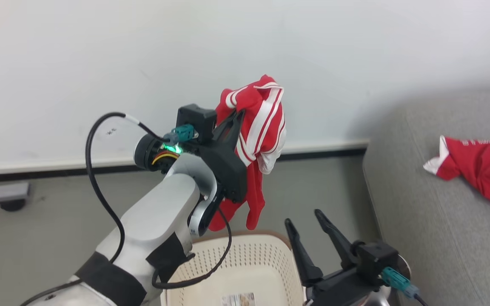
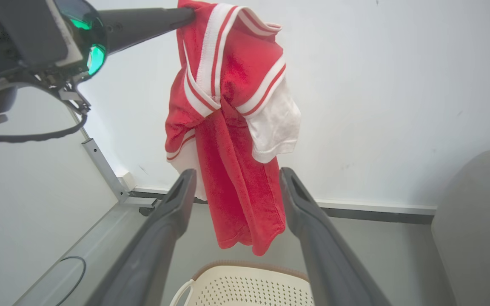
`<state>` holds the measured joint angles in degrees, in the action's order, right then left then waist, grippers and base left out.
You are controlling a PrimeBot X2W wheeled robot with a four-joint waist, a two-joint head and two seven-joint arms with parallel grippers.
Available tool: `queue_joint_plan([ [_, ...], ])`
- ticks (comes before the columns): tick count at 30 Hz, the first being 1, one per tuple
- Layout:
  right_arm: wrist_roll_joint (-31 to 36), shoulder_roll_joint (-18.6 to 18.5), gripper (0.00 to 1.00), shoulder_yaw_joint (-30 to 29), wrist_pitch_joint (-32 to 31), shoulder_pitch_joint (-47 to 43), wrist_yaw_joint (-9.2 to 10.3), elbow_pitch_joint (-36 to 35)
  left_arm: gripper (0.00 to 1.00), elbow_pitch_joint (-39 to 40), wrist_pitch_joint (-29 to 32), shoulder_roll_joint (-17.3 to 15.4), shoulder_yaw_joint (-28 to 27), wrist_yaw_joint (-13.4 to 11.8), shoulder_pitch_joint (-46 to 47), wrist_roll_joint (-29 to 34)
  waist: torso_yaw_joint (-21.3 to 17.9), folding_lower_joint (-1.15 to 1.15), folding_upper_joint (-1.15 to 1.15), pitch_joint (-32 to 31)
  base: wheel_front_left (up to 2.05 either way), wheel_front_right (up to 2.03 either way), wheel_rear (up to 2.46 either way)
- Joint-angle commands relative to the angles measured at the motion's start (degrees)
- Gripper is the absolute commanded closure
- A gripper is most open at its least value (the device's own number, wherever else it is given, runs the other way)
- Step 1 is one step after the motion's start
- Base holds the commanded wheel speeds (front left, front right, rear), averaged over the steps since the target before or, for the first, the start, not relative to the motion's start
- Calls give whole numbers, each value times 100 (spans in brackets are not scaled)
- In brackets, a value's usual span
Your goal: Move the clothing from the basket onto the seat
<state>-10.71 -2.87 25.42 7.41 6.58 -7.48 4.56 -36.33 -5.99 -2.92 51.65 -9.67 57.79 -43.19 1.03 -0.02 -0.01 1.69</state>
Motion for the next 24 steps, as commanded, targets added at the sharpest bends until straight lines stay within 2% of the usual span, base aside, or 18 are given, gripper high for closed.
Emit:
queue_joint_plan([
  [1, -65, -2, 0, 67, -11, 47, -2, 21, 100, 54, 15, 4, 8, -7, 87, 13, 544, 2, 1, -788, 0, 0, 0],
  [11, -267, -4, 0, 472, -132, 570, -2, 387, 100, 342, 109, 6, 110, -58, 400, -101, 432, 2, 1, -1042, 0, 0, 0],
  [20, -528, -5, 0, 600, -259, 850, -2, 838, 100, 911, 193, 7, 381, -61, 355, -535, 499, 2, 1, -1021, 0, 0, 0],
  [24, -588, -5, 0, 408, -219, 1112, -2, 1200, 100, 1365, 274, 6, 663, -100, 474, -836, 580, 2, 1, -937, 0, 0, 0],
])
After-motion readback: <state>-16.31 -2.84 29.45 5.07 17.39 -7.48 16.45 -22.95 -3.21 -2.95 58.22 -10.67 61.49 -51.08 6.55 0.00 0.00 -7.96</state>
